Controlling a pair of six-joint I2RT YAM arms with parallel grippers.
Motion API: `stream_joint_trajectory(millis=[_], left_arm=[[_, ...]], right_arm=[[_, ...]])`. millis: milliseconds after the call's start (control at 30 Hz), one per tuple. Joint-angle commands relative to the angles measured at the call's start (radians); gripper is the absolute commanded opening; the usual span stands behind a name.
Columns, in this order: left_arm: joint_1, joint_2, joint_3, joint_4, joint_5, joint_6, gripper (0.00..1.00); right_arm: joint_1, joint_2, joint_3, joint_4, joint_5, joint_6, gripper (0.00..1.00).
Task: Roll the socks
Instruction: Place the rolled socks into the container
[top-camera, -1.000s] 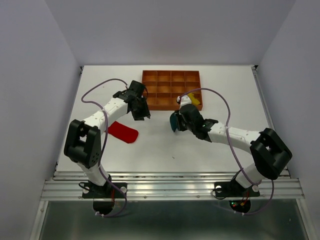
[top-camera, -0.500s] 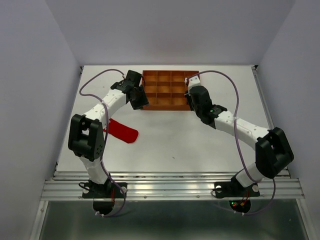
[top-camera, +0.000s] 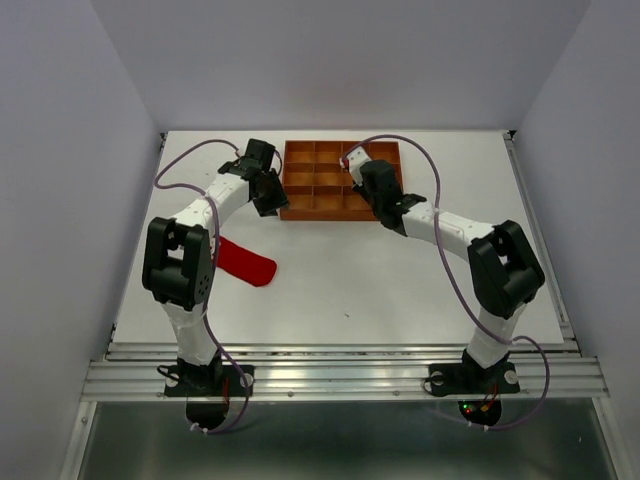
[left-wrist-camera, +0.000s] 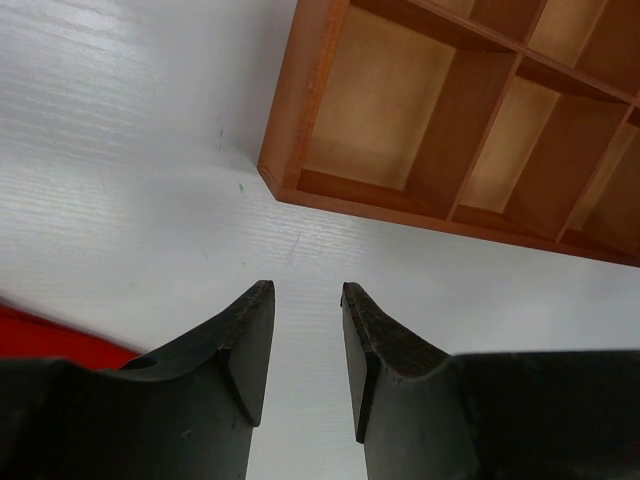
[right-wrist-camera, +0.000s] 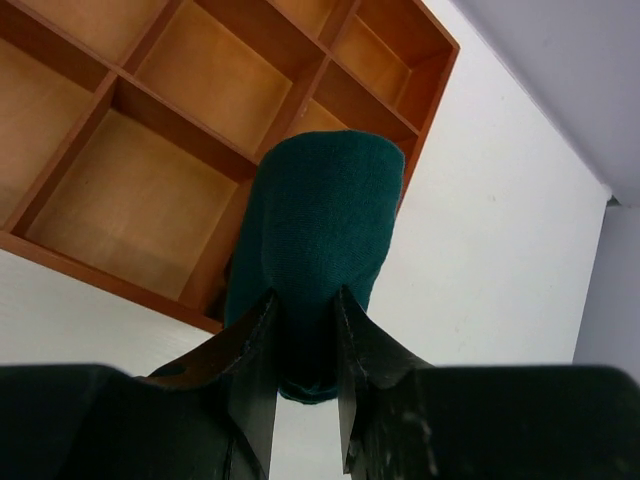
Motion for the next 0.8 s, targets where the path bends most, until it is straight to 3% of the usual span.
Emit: stream_joint_trajectory(millis=[0,767], left_arm=[[0.018,0.001,0.010,0.036,-0.003,0.008,0.44],[0.040,0.061,0.024,0.058,0.030,0.018,0.43]], right_arm=[[-0.015,0.026,0.082,0.068,-0.048,-0.045,0.01],[-0.025,0.201,0.160,0.034,-0.335,0.054,0.01]])
